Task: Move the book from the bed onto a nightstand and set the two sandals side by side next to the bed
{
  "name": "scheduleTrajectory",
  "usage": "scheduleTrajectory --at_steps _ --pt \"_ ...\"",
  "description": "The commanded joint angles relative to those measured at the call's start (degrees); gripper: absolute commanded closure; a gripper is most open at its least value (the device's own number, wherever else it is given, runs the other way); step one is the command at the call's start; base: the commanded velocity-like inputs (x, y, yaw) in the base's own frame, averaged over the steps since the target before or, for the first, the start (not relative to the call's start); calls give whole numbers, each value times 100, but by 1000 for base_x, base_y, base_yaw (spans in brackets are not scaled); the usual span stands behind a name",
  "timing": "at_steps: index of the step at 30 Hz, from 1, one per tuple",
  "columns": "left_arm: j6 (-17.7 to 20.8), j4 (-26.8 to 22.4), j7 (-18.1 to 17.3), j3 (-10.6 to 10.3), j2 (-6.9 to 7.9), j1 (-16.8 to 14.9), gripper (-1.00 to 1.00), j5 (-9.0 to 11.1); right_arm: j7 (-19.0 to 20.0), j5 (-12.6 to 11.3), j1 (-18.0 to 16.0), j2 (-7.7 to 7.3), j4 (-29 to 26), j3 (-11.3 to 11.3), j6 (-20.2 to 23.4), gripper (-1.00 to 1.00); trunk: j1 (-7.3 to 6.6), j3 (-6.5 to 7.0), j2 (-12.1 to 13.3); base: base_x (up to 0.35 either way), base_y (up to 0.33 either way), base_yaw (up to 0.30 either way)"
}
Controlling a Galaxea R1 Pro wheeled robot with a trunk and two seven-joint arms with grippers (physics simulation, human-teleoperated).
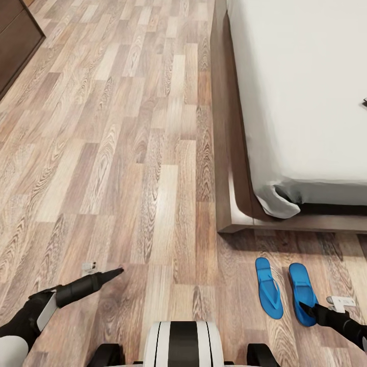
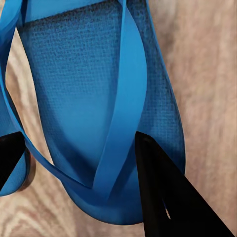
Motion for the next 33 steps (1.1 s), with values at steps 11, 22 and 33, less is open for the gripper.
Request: scheduleTrajectory --at_steps 11,22,33 --pt "180 -125 617 -23 -38 0 -100 3 50 -31 -1 6 -4 -26 46 100 -1 -3 -1 71 0 0" --pt "180 -125 741 -17 -104 0 -100 3 50 -31 -1 7 -5 -25 46 100 -1 -3 -1 20 64 0" --pt "185 -125 767 -13 -104 0 -100 3 50 -31 -2 10 -4 -21 46 100 2 -25 -2 0 49 0"
